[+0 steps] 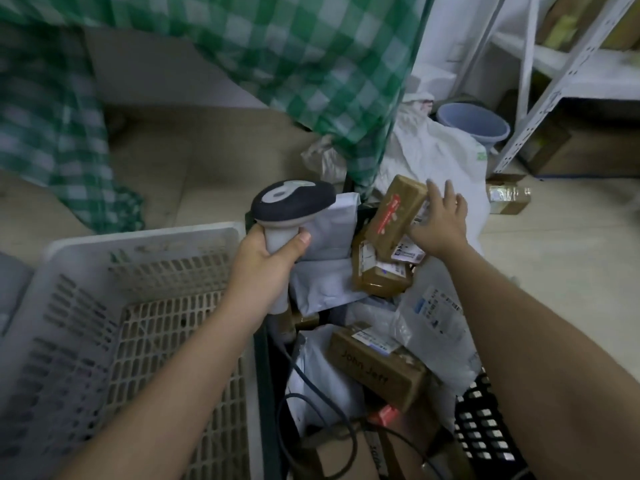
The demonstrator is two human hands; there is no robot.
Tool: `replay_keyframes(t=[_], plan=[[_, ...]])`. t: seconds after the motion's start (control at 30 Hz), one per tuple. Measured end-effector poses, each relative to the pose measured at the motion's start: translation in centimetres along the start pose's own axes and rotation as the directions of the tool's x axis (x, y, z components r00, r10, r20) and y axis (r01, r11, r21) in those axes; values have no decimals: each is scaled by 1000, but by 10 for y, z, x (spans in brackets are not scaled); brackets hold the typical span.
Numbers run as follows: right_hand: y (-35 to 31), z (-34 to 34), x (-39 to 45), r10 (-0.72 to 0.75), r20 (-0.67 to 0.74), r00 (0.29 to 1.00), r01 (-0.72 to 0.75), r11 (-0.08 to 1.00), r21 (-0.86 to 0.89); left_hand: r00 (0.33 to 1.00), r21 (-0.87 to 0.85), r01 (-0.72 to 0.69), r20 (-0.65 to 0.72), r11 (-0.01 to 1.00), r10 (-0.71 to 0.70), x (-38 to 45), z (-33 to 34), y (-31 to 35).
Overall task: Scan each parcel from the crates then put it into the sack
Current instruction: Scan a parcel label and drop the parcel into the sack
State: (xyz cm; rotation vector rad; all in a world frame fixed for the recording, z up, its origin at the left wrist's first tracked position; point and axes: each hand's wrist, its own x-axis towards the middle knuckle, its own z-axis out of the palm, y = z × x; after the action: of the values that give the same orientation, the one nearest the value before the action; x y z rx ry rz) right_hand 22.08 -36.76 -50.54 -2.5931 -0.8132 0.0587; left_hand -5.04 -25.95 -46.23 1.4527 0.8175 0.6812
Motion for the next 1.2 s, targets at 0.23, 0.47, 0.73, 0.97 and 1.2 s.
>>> replay_keyframes(t=[0.23, 0.47, 0.73, 0.97, 1.2], plan=[[-12, -14, 2, -199, 160, 967, 234, 940, -247, 1000, -10, 7, -23, 1000, -7, -9, -5, 0], [-35, -41, -45, -105, 398, 911, 197, 960, -199, 1000, -34, 30, -9, 999, -30, -33, -10, 8], [-43, -88, -132, 43, 260, 965, -204, 746, 634, 999, -72, 40, -35, 997, -42, -96, -40, 40], [-76, -131, -193, -74, 323, 943, -197, 658, 726, 999, -47, 6, -31, 999, -8, -151, -66, 71], [-106, -159, -223, -108, 296, 949, -173, 606, 777, 998, -36, -57, 3, 998, 57, -189, -79, 97]])
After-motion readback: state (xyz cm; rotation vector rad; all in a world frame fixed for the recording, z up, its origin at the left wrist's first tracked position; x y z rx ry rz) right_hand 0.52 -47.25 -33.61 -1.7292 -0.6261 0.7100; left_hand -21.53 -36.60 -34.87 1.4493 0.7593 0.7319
